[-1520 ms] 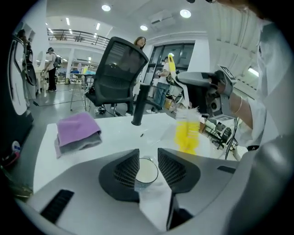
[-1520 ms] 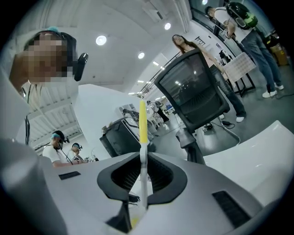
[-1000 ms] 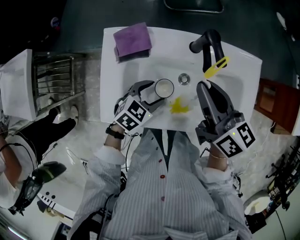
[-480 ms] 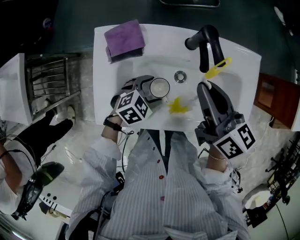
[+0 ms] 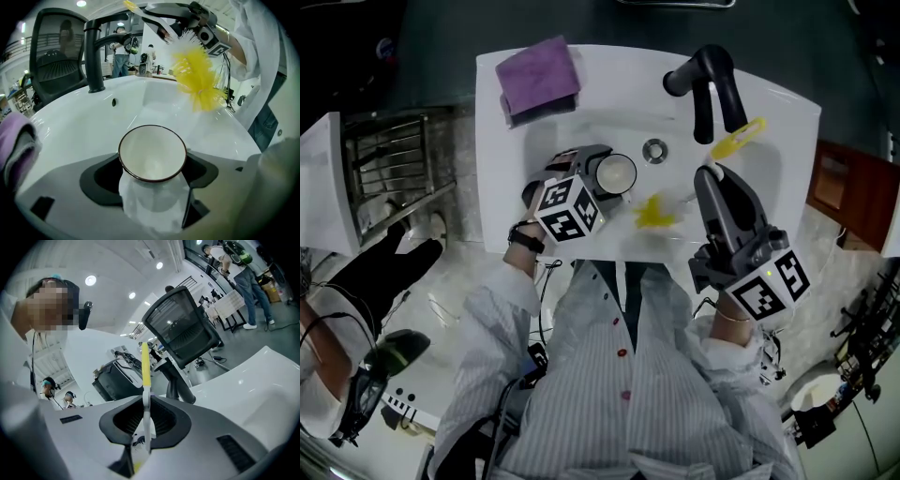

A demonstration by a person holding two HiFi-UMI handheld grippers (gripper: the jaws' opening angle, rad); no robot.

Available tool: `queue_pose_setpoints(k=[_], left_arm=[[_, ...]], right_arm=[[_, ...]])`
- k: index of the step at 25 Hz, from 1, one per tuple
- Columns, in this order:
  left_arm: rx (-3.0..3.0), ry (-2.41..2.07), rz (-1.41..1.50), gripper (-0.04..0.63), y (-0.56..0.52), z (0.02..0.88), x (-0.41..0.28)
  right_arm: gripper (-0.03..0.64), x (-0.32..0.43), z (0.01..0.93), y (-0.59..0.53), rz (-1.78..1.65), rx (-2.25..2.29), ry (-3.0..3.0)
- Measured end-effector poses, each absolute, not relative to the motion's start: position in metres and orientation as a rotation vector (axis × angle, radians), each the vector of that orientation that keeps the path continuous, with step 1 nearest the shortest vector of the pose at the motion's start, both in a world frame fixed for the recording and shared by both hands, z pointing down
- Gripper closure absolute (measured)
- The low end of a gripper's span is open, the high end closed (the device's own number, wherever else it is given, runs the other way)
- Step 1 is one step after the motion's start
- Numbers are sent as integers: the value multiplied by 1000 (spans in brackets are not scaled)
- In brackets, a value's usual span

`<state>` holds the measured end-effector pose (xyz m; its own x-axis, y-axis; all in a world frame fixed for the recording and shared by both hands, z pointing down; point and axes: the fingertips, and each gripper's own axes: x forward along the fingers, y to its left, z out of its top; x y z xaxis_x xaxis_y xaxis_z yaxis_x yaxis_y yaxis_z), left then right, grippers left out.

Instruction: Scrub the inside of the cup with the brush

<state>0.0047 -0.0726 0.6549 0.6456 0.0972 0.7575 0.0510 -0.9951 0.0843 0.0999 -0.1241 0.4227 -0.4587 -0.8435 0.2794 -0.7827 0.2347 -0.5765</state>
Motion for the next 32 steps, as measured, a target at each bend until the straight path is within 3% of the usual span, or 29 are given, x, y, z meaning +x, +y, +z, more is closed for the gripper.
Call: queue_pose_setpoints(k=[8,32], left_arm=[[2809,57,1266,210,-77,649,8],[2772,-341,972,210,-59,499,9]], right_arm=[[554,103,417,-123,-1008,-1585,2396],[554,104,291,-100,-711,-1438,2468]])
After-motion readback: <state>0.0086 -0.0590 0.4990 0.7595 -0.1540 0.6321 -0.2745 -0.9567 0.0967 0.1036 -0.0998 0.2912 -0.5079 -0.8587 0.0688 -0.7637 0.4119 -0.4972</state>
